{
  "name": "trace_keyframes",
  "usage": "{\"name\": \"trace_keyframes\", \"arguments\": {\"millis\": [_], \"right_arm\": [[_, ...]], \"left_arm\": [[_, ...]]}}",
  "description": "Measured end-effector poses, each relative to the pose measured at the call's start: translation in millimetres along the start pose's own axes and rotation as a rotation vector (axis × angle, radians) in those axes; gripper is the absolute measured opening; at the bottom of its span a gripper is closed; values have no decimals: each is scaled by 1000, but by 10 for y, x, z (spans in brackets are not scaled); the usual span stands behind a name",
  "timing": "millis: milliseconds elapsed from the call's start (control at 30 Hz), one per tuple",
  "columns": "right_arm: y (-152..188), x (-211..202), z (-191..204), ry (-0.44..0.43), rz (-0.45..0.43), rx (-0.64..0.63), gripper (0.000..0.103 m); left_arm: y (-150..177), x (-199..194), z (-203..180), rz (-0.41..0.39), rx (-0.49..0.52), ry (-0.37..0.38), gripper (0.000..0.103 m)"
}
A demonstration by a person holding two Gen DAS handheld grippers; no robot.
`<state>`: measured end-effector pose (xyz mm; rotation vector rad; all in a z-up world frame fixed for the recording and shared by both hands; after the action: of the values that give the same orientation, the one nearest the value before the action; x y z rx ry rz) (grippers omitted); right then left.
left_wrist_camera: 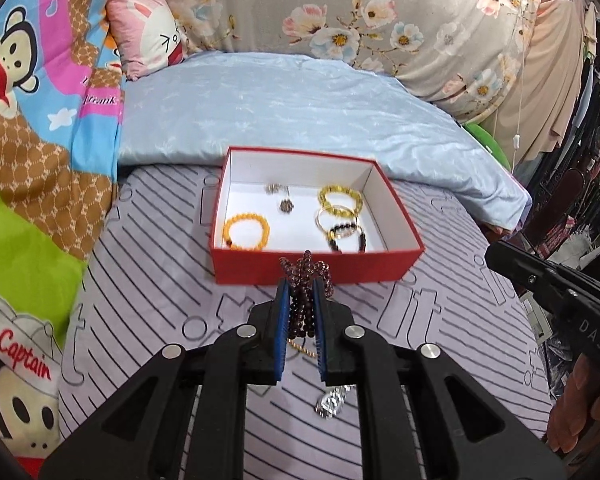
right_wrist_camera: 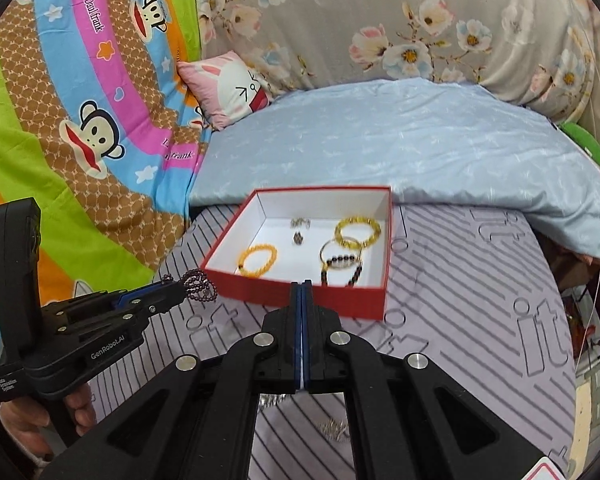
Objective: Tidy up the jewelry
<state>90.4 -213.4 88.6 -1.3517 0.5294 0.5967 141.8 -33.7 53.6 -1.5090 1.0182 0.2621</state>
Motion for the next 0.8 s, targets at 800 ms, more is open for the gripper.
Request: {"name": "trace_keyframes", "arguments": {"millis": [800], "right_arm": [[1249, 417, -378, 89, 284, 14, 25]], "left_arm": [[63, 219, 4, 40, -6, -2, 11]]}}
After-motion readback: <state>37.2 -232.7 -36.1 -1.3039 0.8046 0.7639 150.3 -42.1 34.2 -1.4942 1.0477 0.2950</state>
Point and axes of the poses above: each gripper's, at about its wrist camera, not at the fingertips, and x roughly the way its jaws point, z to its left, y to its underside, the point moved 2 cm from there along x, roughly the way its jaws point, and after that the axes turned 3 degrees about y, right-handed, at the moved point
